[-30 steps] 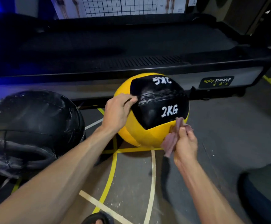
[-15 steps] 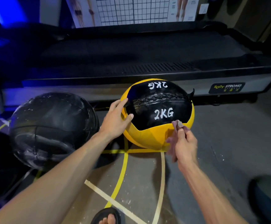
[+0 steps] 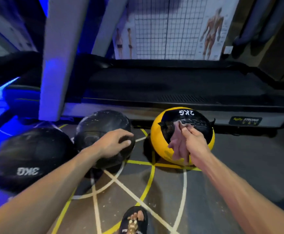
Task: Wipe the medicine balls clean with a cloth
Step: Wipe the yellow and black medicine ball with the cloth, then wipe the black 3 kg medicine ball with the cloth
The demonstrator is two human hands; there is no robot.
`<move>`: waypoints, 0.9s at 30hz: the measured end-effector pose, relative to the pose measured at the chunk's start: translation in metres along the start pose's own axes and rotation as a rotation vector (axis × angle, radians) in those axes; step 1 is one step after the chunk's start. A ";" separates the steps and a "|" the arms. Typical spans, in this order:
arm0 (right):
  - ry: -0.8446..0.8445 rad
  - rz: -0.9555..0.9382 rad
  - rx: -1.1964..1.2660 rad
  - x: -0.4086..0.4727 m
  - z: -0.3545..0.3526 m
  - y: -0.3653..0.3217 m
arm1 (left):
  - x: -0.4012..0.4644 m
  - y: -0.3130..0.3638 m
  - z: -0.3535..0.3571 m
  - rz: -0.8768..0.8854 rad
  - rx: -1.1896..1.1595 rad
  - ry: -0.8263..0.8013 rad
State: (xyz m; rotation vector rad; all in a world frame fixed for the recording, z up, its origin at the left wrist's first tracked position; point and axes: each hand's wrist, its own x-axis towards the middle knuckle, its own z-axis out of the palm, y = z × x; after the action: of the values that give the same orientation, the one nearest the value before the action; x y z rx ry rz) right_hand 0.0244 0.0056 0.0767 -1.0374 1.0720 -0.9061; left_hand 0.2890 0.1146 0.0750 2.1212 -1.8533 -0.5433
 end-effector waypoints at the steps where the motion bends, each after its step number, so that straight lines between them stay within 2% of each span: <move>1: -0.026 -0.005 -0.031 -0.016 0.010 -0.012 | -0.018 -0.003 -0.015 -0.009 0.008 0.004; 8: -0.152 -0.061 -0.181 -0.114 0.070 -0.054 | -0.129 -0.024 -0.098 -0.068 0.063 0.074; 12: -0.166 -0.069 -0.219 -0.139 0.091 -0.045 | -0.176 -0.039 -0.118 -0.125 0.075 0.092; 17: -0.290 -0.045 -0.286 -0.146 0.116 -0.013 | -0.214 -0.073 -0.124 -0.209 0.150 0.042; 22: -0.312 0.044 -0.297 -0.124 0.136 0.026 | -0.196 -0.101 -0.107 -0.215 0.237 -0.059; 27: -0.303 0.094 -0.279 -0.082 0.153 0.071 | -0.108 -0.140 -0.061 -0.139 0.239 -0.092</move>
State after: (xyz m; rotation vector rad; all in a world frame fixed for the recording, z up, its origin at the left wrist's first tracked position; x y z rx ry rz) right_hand 0.1581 0.1345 0.0500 -1.2971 0.9969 -0.5106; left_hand 0.4293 0.2386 0.0790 2.4318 -1.9137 -0.4776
